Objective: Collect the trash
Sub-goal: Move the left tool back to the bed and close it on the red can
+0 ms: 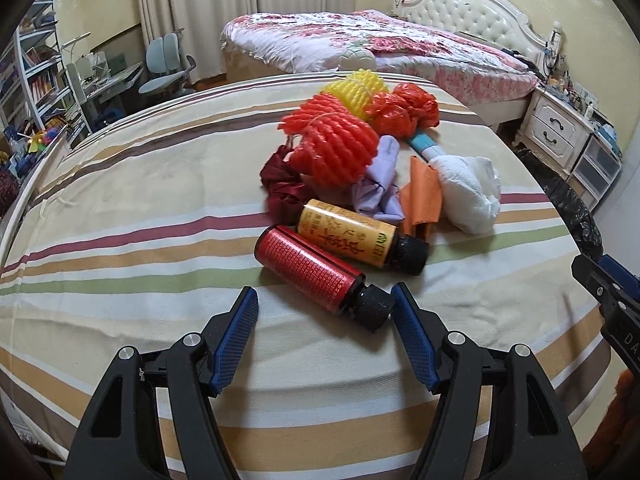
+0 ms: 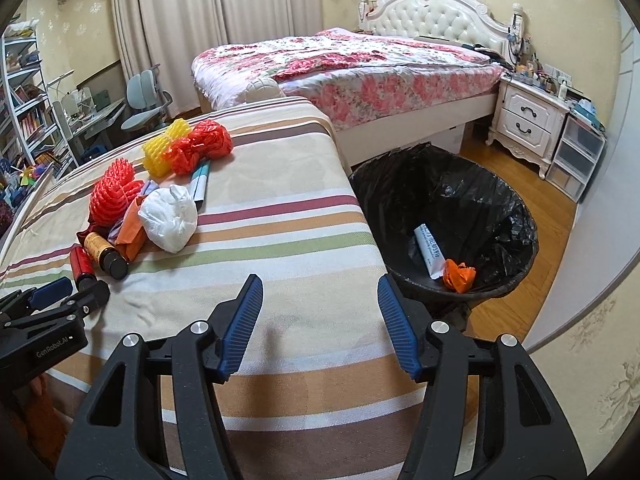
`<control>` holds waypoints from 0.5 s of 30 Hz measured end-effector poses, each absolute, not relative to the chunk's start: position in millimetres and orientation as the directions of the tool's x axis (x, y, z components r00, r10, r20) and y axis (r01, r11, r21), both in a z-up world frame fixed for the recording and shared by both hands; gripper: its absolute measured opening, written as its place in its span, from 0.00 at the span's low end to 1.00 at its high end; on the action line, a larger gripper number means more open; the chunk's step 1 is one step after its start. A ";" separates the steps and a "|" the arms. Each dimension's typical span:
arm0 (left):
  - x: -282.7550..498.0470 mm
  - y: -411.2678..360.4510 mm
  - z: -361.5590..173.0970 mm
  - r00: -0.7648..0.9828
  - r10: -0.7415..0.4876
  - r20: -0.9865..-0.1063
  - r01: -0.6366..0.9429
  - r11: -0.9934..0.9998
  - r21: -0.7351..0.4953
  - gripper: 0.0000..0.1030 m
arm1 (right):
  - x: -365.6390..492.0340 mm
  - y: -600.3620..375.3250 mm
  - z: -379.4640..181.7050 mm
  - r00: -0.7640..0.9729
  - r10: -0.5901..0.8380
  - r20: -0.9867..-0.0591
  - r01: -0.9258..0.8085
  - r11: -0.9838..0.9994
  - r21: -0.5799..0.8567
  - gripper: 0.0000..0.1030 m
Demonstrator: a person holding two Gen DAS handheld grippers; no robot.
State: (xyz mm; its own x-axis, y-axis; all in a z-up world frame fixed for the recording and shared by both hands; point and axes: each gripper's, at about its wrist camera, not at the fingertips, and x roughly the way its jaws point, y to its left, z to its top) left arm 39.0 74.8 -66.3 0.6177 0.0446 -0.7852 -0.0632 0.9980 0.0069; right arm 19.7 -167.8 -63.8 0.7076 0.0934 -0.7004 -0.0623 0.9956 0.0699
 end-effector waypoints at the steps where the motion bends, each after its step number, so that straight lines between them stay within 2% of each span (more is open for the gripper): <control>1: 37.5 77.2 -66.3 0.619 0.043 -0.784 -0.065 0.998 0.003 0.65 | 19.6 -167.3 -64.5 0.706 0.094 -0.702 -0.064 0.996 0.069 0.57; 8: 35.8 85.3 -65.2 0.625 0.022 -0.780 -0.059 0.998 -0.020 0.64 | 19.2 -163.8 -65.9 0.702 0.100 -0.706 -0.074 0.995 0.068 0.57; 15: 29.4 90.8 -65.0 0.640 0.029 -0.768 -0.037 0.999 0.007 0.47 | 20.1 -160.7 -68.3 0.697 0.103 -0.710 -0.081 0.995 0.065 0.57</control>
